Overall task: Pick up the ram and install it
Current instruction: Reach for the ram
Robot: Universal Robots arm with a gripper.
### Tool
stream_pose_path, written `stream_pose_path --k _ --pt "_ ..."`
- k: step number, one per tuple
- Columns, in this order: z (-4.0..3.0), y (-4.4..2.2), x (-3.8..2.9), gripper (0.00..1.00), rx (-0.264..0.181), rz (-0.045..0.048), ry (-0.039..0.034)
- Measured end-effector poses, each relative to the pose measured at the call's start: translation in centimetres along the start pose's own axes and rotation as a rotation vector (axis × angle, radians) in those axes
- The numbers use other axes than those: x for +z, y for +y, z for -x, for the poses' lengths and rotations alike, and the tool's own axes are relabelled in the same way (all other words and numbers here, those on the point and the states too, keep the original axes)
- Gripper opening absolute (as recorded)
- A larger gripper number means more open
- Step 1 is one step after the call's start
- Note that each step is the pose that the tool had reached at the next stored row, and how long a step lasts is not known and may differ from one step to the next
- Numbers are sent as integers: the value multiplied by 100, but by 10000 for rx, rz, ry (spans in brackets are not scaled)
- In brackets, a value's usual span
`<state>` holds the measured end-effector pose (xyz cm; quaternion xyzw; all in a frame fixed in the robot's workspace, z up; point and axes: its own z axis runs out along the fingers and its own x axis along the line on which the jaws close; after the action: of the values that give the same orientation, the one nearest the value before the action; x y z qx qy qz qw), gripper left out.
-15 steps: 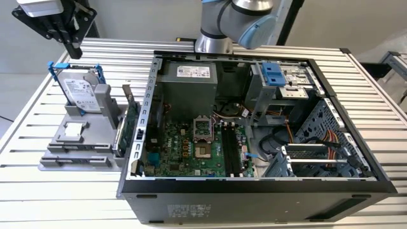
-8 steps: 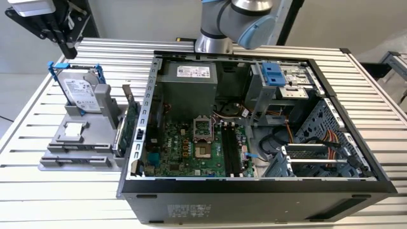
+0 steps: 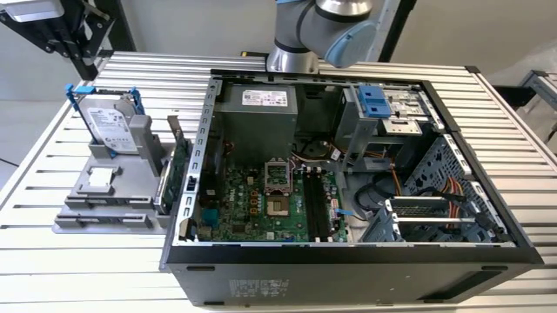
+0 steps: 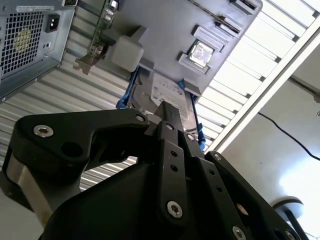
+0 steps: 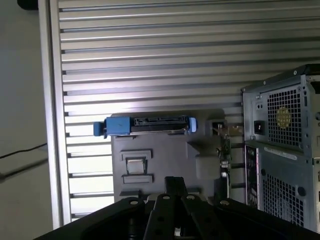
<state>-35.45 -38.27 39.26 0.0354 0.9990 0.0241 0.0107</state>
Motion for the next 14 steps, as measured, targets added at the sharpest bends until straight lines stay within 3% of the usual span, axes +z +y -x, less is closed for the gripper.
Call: stream_pose_path --k 4,14 --pt "-43 -3 -1 0 0 0 -1" --pt "-50 -4 -1 0 0 0 0"
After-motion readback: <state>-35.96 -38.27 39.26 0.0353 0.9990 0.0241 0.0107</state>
